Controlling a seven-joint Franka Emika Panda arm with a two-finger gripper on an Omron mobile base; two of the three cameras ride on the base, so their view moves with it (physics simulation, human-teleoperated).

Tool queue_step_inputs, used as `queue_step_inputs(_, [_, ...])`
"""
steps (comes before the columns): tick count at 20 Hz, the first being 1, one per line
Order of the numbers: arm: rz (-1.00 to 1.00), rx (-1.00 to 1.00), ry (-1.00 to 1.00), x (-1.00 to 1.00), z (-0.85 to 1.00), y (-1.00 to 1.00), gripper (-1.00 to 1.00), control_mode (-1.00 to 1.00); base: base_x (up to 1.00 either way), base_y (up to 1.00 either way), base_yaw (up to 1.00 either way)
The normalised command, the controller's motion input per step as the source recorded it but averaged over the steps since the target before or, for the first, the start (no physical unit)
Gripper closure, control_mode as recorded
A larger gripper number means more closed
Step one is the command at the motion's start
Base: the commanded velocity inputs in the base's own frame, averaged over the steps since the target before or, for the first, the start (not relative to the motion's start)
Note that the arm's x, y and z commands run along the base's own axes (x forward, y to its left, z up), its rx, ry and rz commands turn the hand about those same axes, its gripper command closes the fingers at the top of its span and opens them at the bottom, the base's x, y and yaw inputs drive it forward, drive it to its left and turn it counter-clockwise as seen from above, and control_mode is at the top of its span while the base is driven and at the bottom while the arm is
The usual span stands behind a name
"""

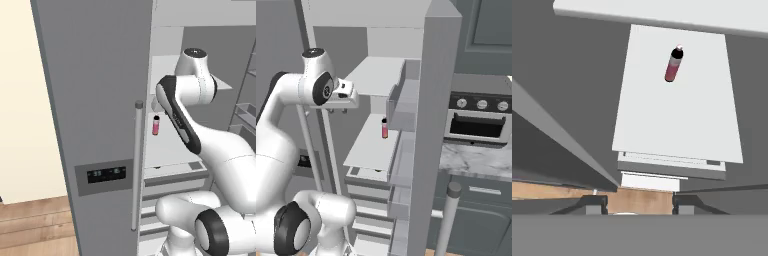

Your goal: Fully open the fridge drawer.

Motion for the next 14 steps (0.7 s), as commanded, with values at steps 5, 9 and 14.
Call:
queue_step_inputs(5, [0.0,-0.02,-0.02,-0.1,-0.1,-0.05,-1.0,-1.0,0.0,0.0,0.0])
queue_step_inputs(9, [-0.06,0.09,-0.01,-0.4,-0.32,-0.37,-1.0,-1.0,0.0,0.0,0.0])
queue_step_inputs(14, [-0.13,0.17,0.0,-0.33,-0.38,-0.42,-1.0,-1.0,0.0,0.0,0.0])
